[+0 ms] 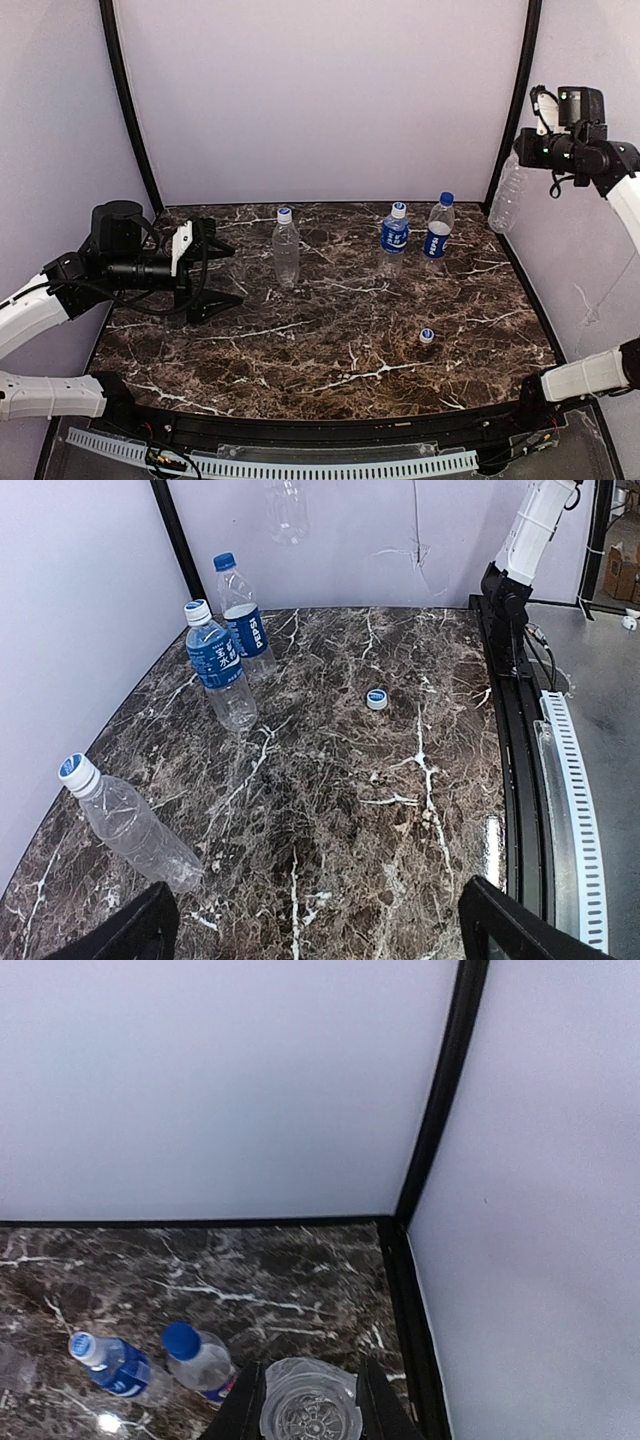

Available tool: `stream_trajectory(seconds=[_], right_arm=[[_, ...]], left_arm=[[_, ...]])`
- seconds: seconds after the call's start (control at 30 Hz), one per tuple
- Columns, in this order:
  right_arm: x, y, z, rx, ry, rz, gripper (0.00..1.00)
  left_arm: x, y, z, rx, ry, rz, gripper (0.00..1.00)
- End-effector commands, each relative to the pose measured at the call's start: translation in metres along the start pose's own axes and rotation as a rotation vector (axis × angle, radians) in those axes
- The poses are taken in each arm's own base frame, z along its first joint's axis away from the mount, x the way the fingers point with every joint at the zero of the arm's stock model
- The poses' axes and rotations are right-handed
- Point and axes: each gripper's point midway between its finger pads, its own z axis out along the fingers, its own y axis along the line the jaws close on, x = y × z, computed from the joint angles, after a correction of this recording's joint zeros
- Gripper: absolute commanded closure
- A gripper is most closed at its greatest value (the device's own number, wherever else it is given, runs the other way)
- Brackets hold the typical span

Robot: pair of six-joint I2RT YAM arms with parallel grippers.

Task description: Unscrew the bottle caps

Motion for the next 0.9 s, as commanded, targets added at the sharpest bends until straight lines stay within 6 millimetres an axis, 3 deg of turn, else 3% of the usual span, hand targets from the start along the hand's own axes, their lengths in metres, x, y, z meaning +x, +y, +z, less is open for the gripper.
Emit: stream_trajectory(seconds=[0.0,0.03,0.17,0.27,0.5,0.7,0.87], right_arm=[[0.049,-0.034,0.043,0.052,0.054,-0.021,1.0],[0.068,-0.031,0.056,0.013,0.054,-0.049,1.0],[0.115,-0.042,0.089,0.046,0.055,-0.099,1.0],[0.14,-0.053,0.106,0.033,0.073,-0.059,1.0],[0.161,-0.067,0.117,0.03,0.102,0.019,1.0],[0.187,-0.064,0.123,0.012,0.14,0.074,1.0],[0.197,-0.065,0.124,0.019,0.156,0.072,1.0]], left_arm=[[0.004,-0.001,-0.003,-0.005,0.001,0.008,0.01],[0.005,-0.001,-0.003,-0.006,0.001,0.01,0.01],[0.006,0.0,-0.003,-0.008,0.005,0.009,0.01],[0.007,0.001,-0.003,-0.012,0.01,0.012,0.01],[0.009,0.0,-0.003,-0.008,0.015,0.016,0.01],[0.008,0.0,-0.002,-0.008,0.011,0.015,0.01],[0.007,0.001,-0.003,-0.01,0.011,0.021,0.01]])
